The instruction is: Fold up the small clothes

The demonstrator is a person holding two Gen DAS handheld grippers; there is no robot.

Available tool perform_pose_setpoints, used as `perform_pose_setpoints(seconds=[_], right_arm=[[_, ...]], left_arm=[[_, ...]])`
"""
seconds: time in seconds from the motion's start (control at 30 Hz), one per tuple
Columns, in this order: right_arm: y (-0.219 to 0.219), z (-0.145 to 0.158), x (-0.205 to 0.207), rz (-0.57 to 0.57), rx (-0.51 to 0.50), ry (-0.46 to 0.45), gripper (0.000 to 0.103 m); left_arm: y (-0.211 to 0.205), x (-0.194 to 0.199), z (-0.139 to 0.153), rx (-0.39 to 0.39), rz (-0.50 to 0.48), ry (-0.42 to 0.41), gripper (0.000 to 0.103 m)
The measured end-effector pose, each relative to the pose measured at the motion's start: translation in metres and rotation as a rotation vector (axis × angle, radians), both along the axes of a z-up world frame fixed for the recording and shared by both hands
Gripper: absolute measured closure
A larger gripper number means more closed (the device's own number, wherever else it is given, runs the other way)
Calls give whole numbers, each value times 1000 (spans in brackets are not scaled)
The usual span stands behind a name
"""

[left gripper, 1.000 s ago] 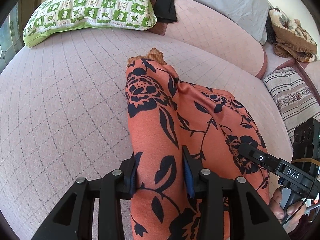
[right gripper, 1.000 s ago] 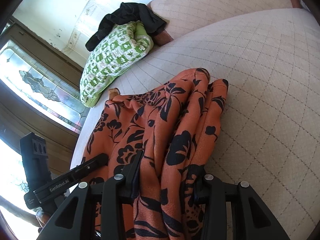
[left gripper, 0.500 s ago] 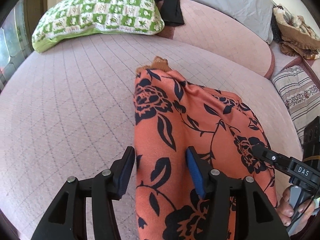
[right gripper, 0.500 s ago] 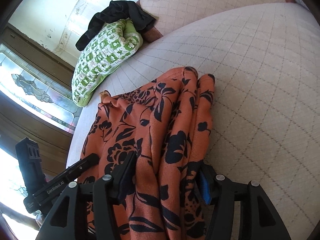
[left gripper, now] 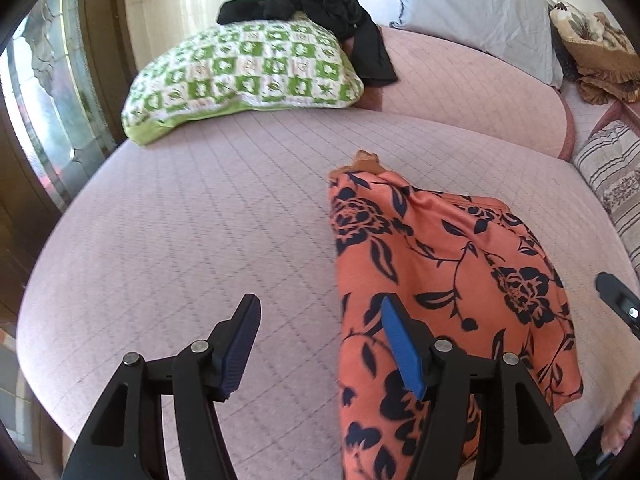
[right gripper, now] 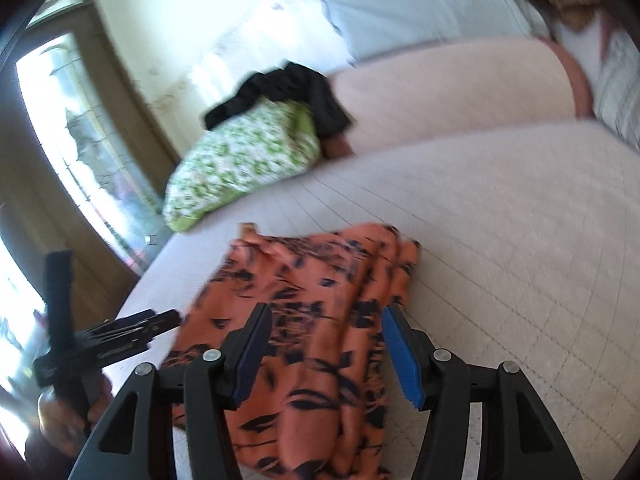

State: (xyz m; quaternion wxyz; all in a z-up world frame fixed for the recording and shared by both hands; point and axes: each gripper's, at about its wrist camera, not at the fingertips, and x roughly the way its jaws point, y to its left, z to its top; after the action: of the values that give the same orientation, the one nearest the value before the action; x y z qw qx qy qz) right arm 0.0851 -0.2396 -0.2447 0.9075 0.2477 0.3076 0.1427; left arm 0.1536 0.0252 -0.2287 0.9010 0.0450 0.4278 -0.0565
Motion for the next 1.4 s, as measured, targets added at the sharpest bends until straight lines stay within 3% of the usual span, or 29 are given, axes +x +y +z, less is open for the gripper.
perform_pose_setpoints(seconds=[0.17,0.23,0.3,0.37,0.47,0.6,0.8,1.13,1.27,1.4], right_arm=[[26,-5,-7,71,2,14,44],[41,-19,0,116,5,85,44],[58,-42,9,155,-67,213,43],[65,-42,5,134,-131,182,43],[54,-28,-3,97,-71,183,43],[35,-2,-31,-1,-50,105,43],[21,53,-62,-77,-87,-25,42],[11,126,-99,-147,-139,-154,39],[12,148,-109,-201,-210,-178,38],[11,168,-121,-213,-211,-197,36]], left_arm=[[6,-12,-6,78,43,-3,35],[8,-13,-24,154,72,38,30],[10,-11,-48,227,89,115,30],[20,-11,-47,190,108,131,30],[32,-24,-22,128,122,60,30],[39,-53,20,120,152,-56,29],[26,-91,98,180,151,-261,17],[-1,-120,173,150,73,-392,10],[-4,-134,196,128,77,-431,7],[-5,-147,215,128,99,-486,1]])
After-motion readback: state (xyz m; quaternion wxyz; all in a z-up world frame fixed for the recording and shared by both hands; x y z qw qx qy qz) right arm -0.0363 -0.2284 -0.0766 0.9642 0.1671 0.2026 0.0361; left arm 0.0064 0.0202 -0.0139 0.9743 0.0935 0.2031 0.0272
